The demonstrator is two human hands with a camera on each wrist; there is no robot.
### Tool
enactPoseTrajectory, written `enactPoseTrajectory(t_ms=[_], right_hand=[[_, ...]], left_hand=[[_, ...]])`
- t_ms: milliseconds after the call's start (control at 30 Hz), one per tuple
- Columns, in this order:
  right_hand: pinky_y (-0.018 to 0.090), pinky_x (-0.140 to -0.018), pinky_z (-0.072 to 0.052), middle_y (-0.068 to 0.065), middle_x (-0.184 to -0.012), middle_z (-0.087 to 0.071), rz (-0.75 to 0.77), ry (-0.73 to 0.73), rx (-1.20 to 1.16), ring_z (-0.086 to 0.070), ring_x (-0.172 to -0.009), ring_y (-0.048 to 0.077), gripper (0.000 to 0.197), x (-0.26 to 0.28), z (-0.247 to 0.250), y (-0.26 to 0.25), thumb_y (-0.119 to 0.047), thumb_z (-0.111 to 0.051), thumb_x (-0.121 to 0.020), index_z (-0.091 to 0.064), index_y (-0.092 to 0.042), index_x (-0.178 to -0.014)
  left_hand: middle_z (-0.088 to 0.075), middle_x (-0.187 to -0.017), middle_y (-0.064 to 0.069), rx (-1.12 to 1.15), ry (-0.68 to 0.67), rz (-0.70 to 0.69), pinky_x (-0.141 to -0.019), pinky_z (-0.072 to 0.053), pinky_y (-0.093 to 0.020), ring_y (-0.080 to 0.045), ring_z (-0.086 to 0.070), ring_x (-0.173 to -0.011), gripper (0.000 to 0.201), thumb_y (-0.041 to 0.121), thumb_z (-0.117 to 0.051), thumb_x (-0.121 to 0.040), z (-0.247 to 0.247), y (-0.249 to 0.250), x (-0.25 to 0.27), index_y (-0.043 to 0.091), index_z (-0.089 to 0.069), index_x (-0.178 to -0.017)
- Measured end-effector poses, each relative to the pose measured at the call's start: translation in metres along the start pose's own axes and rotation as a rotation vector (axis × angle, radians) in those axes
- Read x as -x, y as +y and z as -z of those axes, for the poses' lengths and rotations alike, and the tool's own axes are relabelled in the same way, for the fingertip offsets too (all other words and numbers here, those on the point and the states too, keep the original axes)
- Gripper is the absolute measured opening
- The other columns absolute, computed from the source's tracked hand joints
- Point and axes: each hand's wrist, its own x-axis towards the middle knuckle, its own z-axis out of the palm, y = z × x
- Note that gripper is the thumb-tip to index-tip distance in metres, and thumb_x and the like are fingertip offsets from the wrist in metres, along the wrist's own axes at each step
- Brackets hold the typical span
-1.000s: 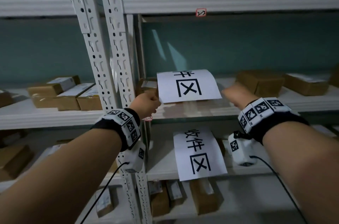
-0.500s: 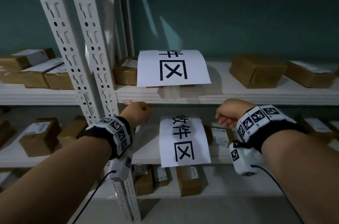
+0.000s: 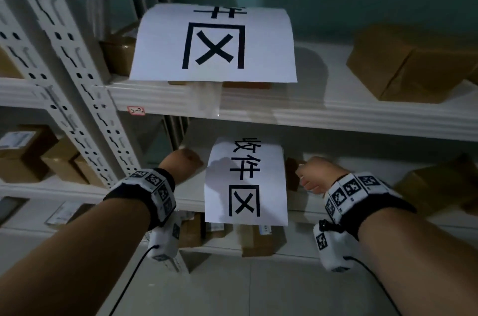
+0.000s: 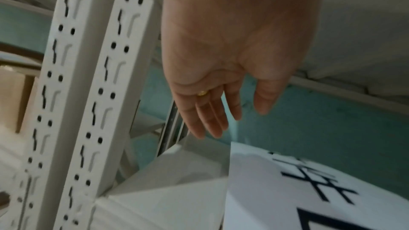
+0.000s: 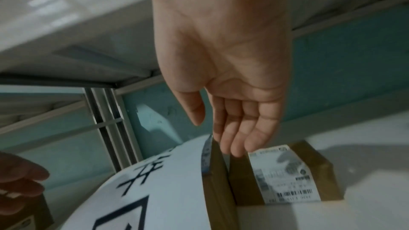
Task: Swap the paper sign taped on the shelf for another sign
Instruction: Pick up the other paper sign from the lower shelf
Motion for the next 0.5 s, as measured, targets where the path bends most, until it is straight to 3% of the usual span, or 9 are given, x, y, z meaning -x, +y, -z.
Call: enactPoseTrajectory(t_ms=[67,167,267,400,500], right_hand=[[0.026,-0.065,-0.043,0.008,-0.081,-0.055,0.013,0.006,-0.001,-0.053,-0.073,0.018,0.021,-0.018,-0.009,0.005,-0.014,-0.043,-0.095,-0.053,-0.008,-0.078],[0.032,-0.075,-0.048,0.017,-0.096,-0.062,0.015,0.003,-0.042,-0.056,-0.084,0.024,0.029,-0.043,-0.02,0.013,-0.02,-0.046,-0.094,-0.058,0.001,-0.11],[0.04,-0.089,-0.052,0.015,-0.107,-0.061,0.006,-0.02,-0.136,-0.061,-0.094,0.026,0.036,-0.063,-0.028,0.017,-0.027,-0.049,-0.095,-0.052,-0.002,-0.121],[0.04,-0.085,-0.055,0.009,-0.098,-0.057,-0.004,-0.033,-0.305,-0.061,-0.089,0.025,0.04,-0.08,-0.034,0.022,-0.031,-0.05,-0.095,-0.048,-0.006,-0.126],[0.037,-0.078,-0.055,0.007,-0.091,-0.058,0.021,-0.054,-0.376,-0.06,-0.084,0.023,0.035,-0.085,-0.032,0.027,-0.034,-0.053,-0.093,-0.053,-0.007,-0.116]], left_hand=[[-0.059,-0.125,-0.013,0.015,0.001,0.062,-0.09,-0.04,-0.027,-0.03,-0.054,-0.118,0.039,0.028,-0.053,-0.093,-0.017,-0.01,-0.013,0.005,-0.057,-0.125],[-0.051,-0.136,-0.008,0.028,-0.023,0.138,-0.099,-0.037,-0.028,-0.029,-0.049,-0.125,0.05,0.037,-0.056,-0.09,-0.041,-0.027,-0.03,0.01,-0.05,-0.133],[-0.054,-0.134,-0.008,0.117,-0.034,0.183,-0.103,-0.039,-0.034,-0.029,-0.051,-0.122,0.052,0.041,-0.058,-0.087,-0.062,-0.041,-0.043,0.015,-0.052,-0.131],[-0.061,-0.123,-0.011,0.348,-0.029,0.225,-0.104,-0.044,-0.044,-0.03,-0.057,-0.114,0.05,0.037,-0.061,-0.087,-0.076,-0.04,-0.046,0.018,-0.048,-0.131],[-0.061,-0.119,-0.011,0.474,-0.011,0.249,-0.098,-0.049,-0.046,-0.031,-0.06,-0.109,0.052,0.037,-0.064,-0.085,-0.078,-0.034,-0.045,0.022,-0.045,-0.132]])
